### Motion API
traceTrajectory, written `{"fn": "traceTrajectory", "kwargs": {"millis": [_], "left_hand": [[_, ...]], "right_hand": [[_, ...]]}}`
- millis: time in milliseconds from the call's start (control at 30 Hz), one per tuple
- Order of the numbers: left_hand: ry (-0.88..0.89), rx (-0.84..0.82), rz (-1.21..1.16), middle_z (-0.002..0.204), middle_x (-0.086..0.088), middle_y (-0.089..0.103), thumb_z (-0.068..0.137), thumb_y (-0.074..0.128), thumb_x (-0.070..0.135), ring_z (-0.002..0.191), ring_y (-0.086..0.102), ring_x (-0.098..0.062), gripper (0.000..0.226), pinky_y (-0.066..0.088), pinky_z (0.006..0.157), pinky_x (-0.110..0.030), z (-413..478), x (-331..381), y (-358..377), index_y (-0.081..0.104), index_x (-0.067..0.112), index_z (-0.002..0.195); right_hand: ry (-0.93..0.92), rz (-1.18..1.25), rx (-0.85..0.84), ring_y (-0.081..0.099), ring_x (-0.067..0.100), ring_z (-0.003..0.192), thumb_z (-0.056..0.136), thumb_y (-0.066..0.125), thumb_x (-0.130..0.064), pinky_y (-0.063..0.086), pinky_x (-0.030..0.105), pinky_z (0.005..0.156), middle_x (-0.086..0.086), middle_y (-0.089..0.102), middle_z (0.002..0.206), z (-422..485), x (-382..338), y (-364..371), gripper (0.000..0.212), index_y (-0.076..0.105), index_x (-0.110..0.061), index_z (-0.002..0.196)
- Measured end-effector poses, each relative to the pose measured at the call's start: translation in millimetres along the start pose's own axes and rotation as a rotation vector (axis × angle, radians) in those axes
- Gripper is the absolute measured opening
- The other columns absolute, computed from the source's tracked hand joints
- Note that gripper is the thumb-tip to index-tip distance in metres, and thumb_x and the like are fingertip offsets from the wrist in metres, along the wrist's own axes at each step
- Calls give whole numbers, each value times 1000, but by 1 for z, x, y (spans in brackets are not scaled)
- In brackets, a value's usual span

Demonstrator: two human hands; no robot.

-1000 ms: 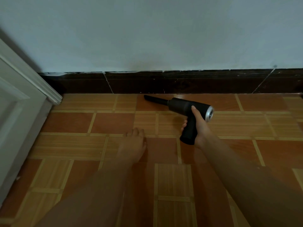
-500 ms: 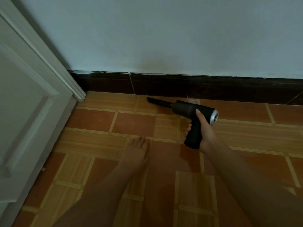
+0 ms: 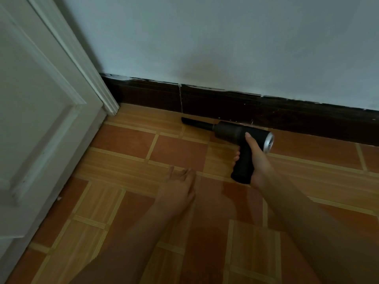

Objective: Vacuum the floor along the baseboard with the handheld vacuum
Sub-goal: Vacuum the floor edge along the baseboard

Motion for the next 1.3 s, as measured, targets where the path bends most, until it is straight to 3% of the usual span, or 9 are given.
{"fn": "traceTrajectory", "kwargs": {"millis": [133, 200, 300, 433, 633, 1000, 1167, 1233, 1300], "left_hand": [[45, 40, 21, 145, -3, 43, 98, 31, 37, 134, 38, -12, 48, -1, 115, -43, 6, -3, 14, 36, 16, 141], [51, 111, 42, 122, -3, 64, 93, 34, 40, 114, 60, -12, 46, 9, 112, -46, 5, -4, 17, 58, 16, 124], [40, 158, -3, 104, 0, 72, 86, 33, 41, 97, 68, -11, 48, 25, 102, -48, 5, -6, 21, 69, 17, 108], [48, 198, 1, 104, 4, 72, 84, 32, 41, 96, 67, -7, 49, 38, 102, -48, 6, -9, 22, 70, 20, 107], [68, 164, -57, 106, 4, 72, 82, 35, 41, 98, 67, -7, 48, 30, 95, -39, 8, -12, 27, 73, 20, 101], [63, 118, -34, 107, 6, 71, 82, 35, 41, 100, 65, -4, 47, 31, 95, -40, 8, -16, 31, 75, 21, 98], [68, 45, -14, 107, 8, 71, 81, 33, 40, 100, 65, -1, 46, 51, 89, -41, 8, -15, 30, 75, 26, 97], [67, 51, -25, 111, 6, 70, 83, 33, 39, 104, 63, -2, 46, 47, 93, -42, 8, -16, 29, 73, 25, 102], [78, 45, -23, 133, 3, 56, 93, 31, 37, 123, 50, -5, 44, 27, 110, -45, 8, -13, 26, 60, 23, 124]], "right_hand": [[38, 7, -14, 53, 10, 40, 83, 65, -42, 47, 19, 41, 1, 57, 58, 8, 6, 13, 34, 62, -9, 92], [57, 12, -25, 53, 10, 40, 83, 65, -42, 47, 19, 40, 1, 57, 59, 12, 9, 20, 34, 61, -9, 92], [79, 20, -42, 52, 10, 41, 83, 65, -43, 47, 19, 40, 1, 55, 62, 17, 15, 32, 35, 61, -9, 90], [101, 19, -64, 52, 10, 41, 82, 66, -43, 47, 20, 40, 1, 55, 61, 23, 21, 47, 35, 60, -9, 88], [109, 12, -101, 52, 10, 42, 83, 66, -42, 46, 20, 42, 1, 56, 59, 29, 23, 67, 34, 60, -8, 85], [100, 1, -87, 52, 11, 43, 83, 65, -42, 48, 20, 43, 0, 57, 57, 28, 21, 63, 34, 60, -8, 83], [61, -3, -67, 53, 10, 41, 85, 63, -42, 48, 19, 43, 0, 57, 56, 21, 13, 48, 34, 61, -8, 85], [47, -4, -63, 53, 10, 43, 85, 63, -42, 48, 19, 43, -1, 57, 56, 18, 9, 41, 33, 61, -9, 86], [35, -7, -52, 53, 10, 42, 86, 62, -42, 48, 19, 43, -1, 57, 55, 14, 5, 33, 33, 61, -9, 84]]}}
Point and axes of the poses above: each hand's wrist, its own z-axis towards the middle knuckle, its own y-axis out of the palm, x = y × z, the point moved 3 cm from there along z, towards the middle knuckle
